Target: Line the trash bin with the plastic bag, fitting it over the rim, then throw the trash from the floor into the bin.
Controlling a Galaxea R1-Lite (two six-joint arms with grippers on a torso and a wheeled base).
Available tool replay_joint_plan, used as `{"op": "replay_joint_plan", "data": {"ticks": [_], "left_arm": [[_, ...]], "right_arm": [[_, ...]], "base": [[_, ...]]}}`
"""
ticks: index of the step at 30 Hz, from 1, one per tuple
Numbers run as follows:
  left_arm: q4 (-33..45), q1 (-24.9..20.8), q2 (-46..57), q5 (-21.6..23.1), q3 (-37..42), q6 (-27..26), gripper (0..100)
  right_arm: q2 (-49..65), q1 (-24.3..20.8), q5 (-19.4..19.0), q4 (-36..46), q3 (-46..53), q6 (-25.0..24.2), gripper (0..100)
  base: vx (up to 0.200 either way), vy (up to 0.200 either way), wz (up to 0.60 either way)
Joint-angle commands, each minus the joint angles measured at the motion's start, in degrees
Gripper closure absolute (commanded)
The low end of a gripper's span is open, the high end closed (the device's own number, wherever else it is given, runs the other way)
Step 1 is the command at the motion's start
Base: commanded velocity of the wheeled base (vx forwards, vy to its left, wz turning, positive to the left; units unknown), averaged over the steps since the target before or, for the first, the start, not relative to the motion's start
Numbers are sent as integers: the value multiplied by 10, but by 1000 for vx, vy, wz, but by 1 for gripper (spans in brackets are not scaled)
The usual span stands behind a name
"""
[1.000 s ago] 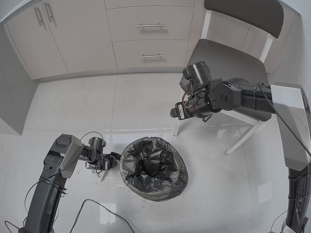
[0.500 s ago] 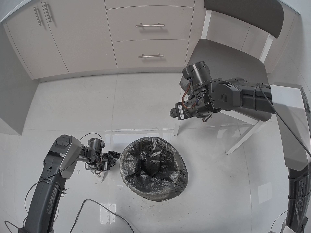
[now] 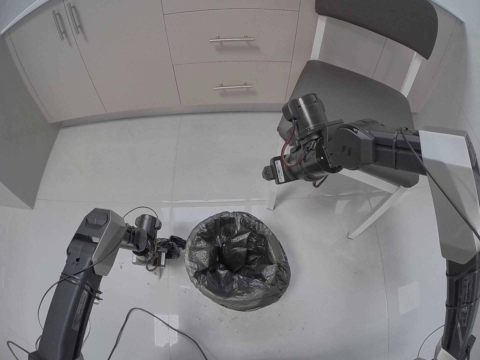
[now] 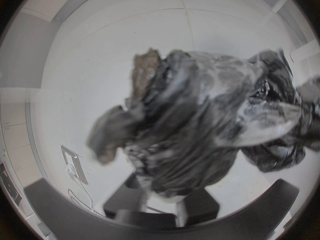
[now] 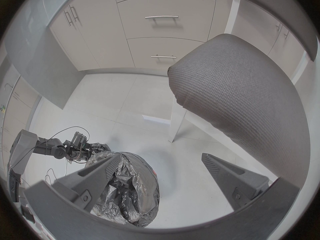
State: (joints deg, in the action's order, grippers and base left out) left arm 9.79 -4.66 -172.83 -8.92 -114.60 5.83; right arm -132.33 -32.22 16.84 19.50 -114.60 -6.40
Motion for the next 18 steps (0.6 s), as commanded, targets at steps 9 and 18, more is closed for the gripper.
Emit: {"op": "replay_joint_plan", "data": {"ticks": [9,18], "left_arm": [[69,3,48,0,0,34,100],[294,-13,212,123,0,232,100]], "right_arm": [[1,-3,0,2,0,0,0],[37,-7,0,48,0,2,0]], "base": [[0,0,0],[0,0,0]]}}
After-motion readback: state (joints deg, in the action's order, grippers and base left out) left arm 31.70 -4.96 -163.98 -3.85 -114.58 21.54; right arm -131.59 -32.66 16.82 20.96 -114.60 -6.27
